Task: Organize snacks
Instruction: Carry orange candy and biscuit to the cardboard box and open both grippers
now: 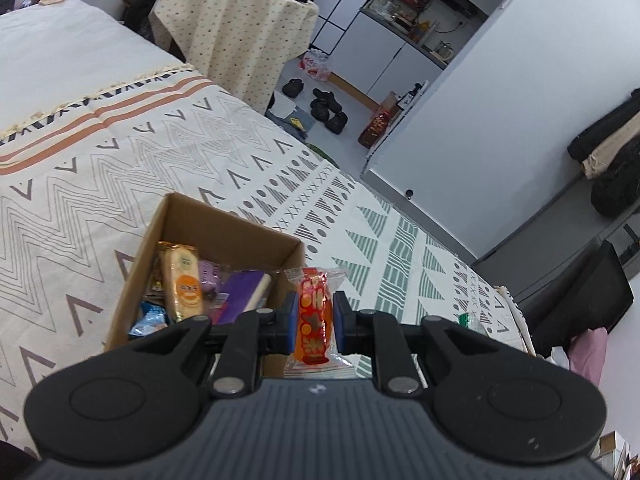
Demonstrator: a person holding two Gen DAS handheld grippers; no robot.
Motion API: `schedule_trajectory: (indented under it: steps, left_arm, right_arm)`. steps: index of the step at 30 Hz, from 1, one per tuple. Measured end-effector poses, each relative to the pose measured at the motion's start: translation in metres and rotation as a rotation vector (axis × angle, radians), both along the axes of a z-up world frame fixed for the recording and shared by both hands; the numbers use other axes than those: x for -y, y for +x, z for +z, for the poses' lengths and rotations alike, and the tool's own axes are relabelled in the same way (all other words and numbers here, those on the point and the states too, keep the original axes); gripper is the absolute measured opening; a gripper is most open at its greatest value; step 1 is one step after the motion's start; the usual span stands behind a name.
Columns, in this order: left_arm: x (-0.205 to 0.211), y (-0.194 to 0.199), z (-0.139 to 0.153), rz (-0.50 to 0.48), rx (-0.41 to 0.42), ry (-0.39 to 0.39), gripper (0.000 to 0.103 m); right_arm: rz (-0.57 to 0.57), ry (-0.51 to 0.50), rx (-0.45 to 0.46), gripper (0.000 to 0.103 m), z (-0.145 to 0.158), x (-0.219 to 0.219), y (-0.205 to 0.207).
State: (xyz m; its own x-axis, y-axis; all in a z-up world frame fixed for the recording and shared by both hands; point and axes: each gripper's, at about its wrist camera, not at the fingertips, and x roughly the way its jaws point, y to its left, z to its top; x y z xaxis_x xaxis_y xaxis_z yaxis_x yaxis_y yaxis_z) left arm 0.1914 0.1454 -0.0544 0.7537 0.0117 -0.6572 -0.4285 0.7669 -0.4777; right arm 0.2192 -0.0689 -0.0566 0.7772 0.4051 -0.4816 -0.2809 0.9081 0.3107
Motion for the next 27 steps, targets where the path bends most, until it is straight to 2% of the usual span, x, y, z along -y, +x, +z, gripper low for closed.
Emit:
schedule_trajectory:
  steps: [13,20,25,27]
  left_arm:
    - [-0.038,-0.003,-0.013,0.087,-0.062,-0.036,0.017]
    - [-0.048,-0.004,-0.020,0.131,-0.068,-0.040,0.018]
    - [-0.052,-0.004,-0.021,0.153,-0.089,-0.045,0.023]
    - [-0.052,-0.004,-0.019,0.166,-0.099,-0.035,0.033]
  right_arm:
    - [0.066,0.024,-0.026,0.054,-0.006,-0.039,0.006]
    - [0.101,0.019,-0.050,0.054,-0.013,-0.056,0.008]
    - [0.134,0.015,-0.073,0.054,-0.015,-0.066,0.007]
    - [0.148,0.020,-0.083,0.055,-0.015,-0.068,0.004]
